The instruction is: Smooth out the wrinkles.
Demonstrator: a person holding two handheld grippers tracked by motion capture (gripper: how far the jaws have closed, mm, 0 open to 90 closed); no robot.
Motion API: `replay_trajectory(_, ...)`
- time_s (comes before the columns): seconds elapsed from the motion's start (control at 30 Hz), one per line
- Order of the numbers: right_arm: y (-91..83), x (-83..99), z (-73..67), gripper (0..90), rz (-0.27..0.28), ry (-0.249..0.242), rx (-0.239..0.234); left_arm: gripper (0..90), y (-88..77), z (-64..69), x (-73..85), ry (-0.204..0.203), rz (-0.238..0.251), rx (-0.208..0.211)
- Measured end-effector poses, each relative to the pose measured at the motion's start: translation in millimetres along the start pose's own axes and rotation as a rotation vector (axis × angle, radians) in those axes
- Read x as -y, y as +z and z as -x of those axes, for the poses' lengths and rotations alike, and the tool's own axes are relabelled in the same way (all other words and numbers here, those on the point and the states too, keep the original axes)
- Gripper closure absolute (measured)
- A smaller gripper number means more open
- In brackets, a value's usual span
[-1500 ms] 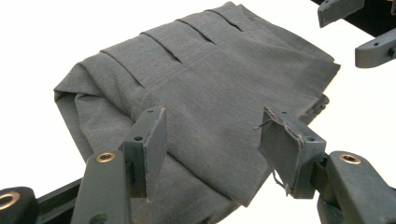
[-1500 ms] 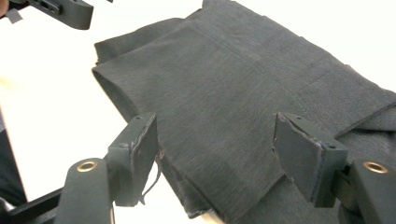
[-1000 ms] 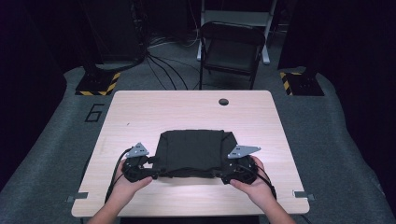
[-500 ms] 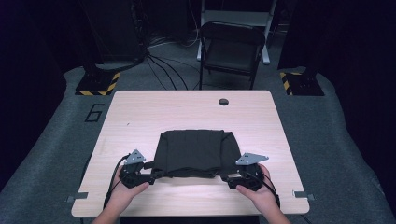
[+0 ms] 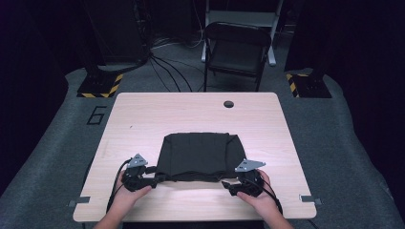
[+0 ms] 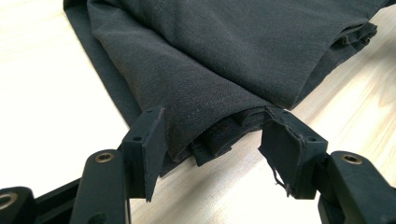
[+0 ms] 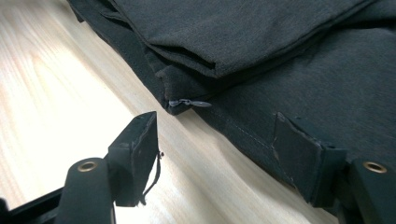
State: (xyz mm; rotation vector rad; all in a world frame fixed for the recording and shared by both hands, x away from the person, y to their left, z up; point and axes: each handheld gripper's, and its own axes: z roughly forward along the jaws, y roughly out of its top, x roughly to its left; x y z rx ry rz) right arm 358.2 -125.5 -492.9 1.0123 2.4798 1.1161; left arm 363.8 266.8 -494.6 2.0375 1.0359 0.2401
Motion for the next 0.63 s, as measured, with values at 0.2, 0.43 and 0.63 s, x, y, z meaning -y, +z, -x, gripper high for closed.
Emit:
replay_trajectory(0.2, 9.8, 0.6, -1.8, 33.0, -0.032, -0.054, -0.002, 40.4, 1.9, 0.6, 1.4, 0.011, 0.007, -0.009)
replay_trajectory(0.43, 8.9, 2.4, -5.2, 36.6, -0.050, -0.074, 0.007, 40.4, -0.9, 2.8, 2.0, 0.008, -0.002, -0.019)
replay_trajectory(0.63, 3.4, 0.5, -3.0, 40.8, -0.023, -0.073, 0.026, 40.3, -0.3, 5.7, 2.3, 0.002, 0.005, -0.014)
